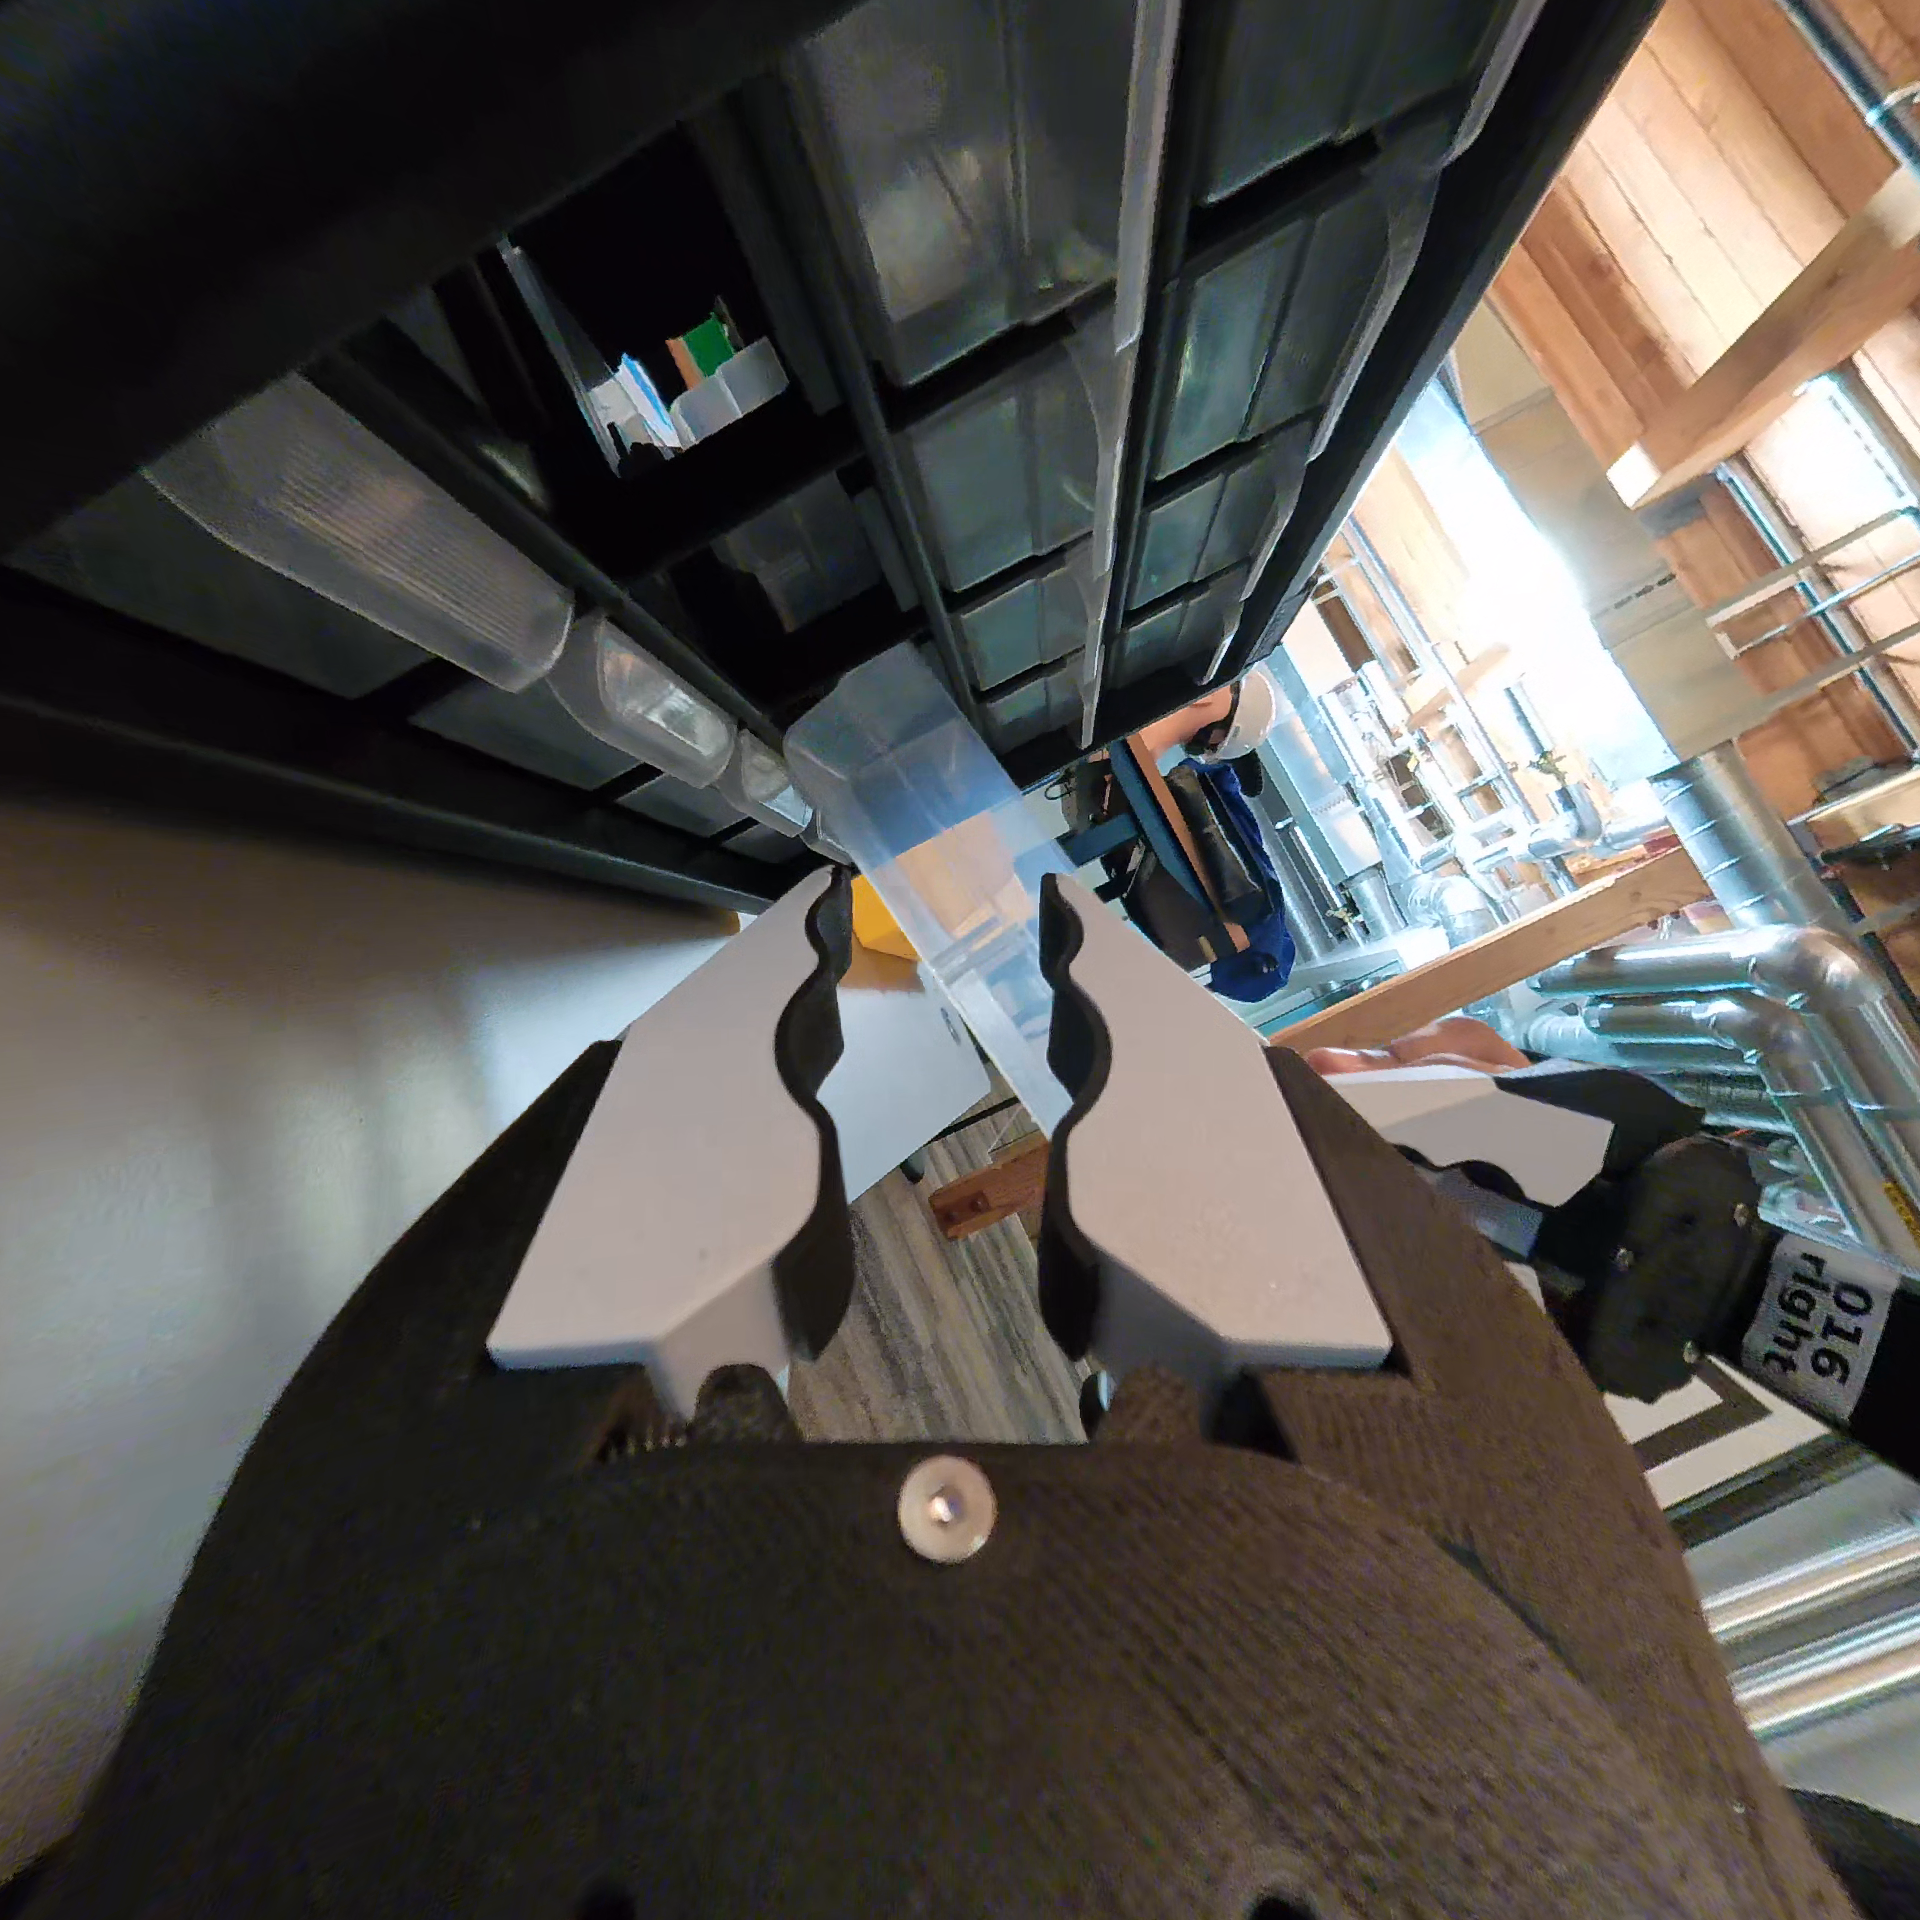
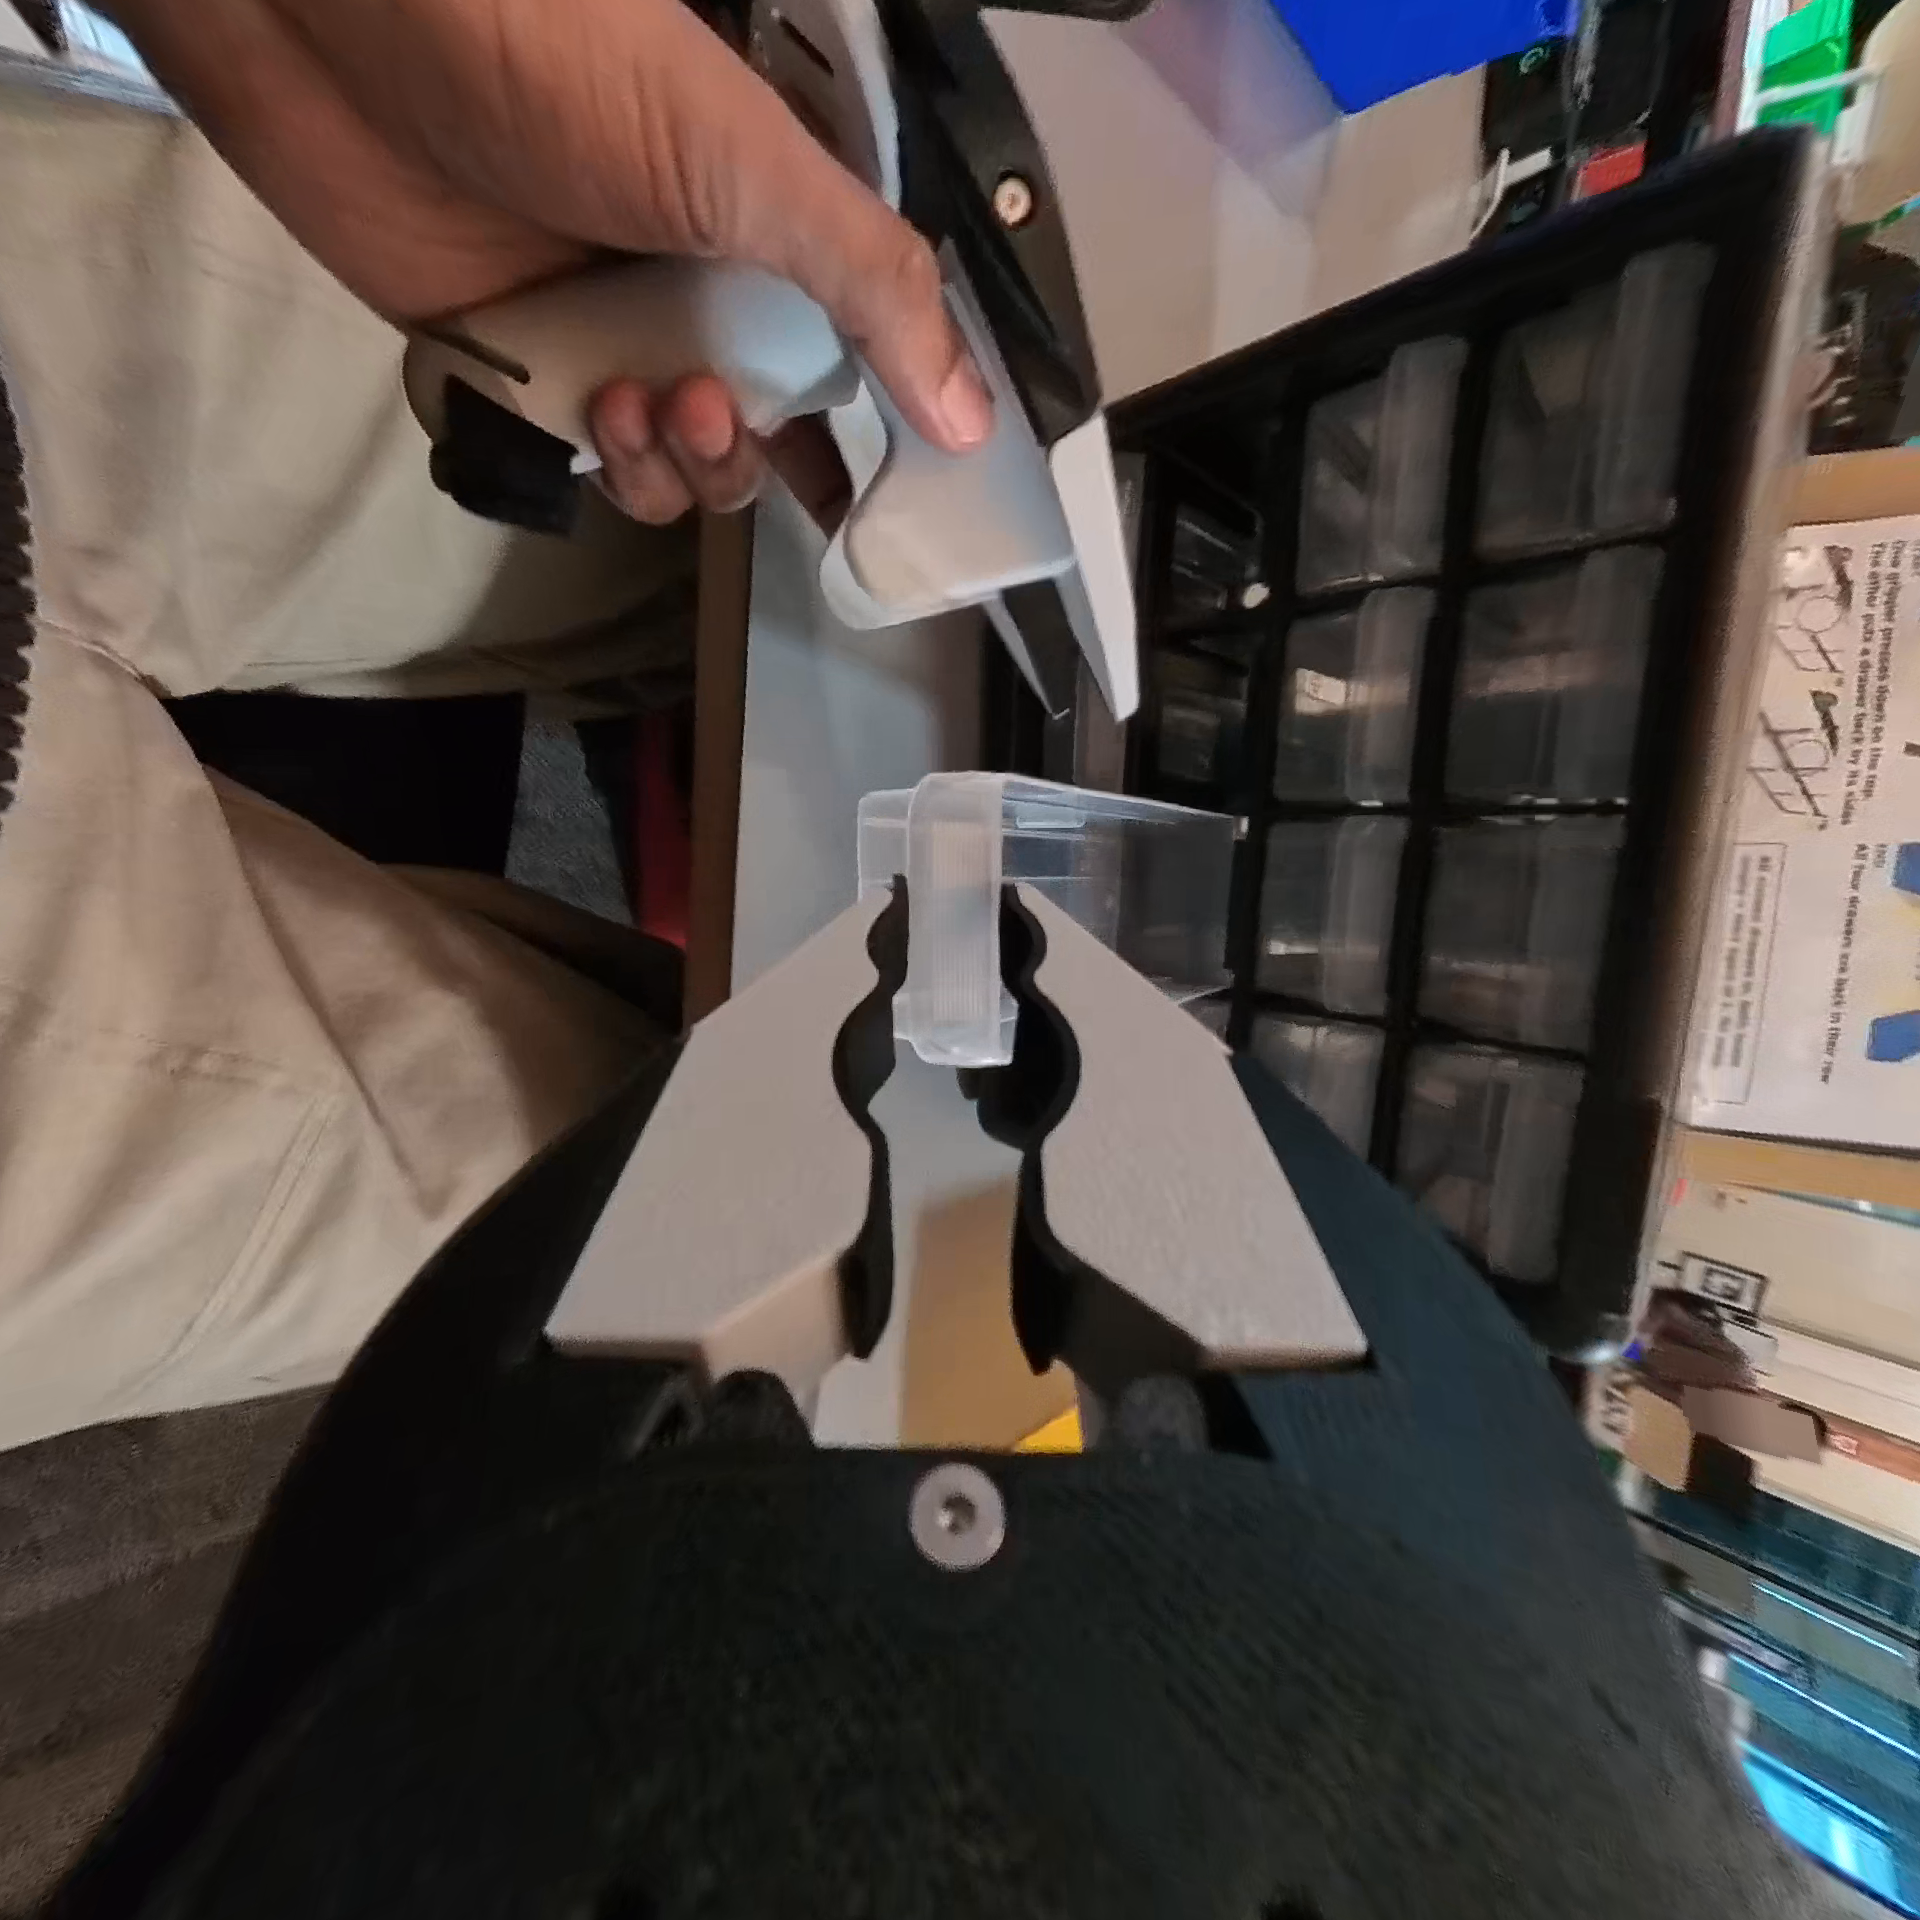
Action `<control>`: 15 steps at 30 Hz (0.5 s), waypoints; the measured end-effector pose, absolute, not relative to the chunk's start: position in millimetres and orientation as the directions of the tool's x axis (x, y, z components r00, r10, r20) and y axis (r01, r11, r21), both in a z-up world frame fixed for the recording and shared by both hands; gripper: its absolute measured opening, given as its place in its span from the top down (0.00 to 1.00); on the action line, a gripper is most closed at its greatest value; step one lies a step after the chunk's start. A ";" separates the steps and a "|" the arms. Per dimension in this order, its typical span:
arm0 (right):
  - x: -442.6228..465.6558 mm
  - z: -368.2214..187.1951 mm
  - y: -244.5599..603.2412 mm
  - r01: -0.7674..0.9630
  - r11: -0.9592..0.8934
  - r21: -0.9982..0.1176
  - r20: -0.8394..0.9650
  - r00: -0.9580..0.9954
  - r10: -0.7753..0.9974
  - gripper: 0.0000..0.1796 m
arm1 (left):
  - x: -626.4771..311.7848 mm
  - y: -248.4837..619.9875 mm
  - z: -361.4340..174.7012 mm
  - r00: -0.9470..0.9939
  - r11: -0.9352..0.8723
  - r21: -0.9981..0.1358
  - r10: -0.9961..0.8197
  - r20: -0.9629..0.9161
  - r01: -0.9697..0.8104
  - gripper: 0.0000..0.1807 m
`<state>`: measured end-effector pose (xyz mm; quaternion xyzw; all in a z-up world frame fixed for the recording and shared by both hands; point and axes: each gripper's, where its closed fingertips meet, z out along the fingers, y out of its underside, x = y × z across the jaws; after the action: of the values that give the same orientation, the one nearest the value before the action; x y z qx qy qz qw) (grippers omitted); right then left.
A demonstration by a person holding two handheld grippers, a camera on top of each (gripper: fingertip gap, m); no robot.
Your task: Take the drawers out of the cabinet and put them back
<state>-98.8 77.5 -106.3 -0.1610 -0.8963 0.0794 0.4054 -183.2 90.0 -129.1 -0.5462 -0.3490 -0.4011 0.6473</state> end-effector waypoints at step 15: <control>-66.4 -41.6 85.5 0.185 0.808 -0.560 0.578 -0.612 0.541 0.91 | -180.9 90.9 -130.4 0.412 0.066 -0.407 -0.151 0.899 0.911 0.81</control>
<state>-66.4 85.5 -41.6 -0.2090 -0.8680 0.2291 0.3879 -180.9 90.9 -130.4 -0.5437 -0.3497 -0.4143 0.6407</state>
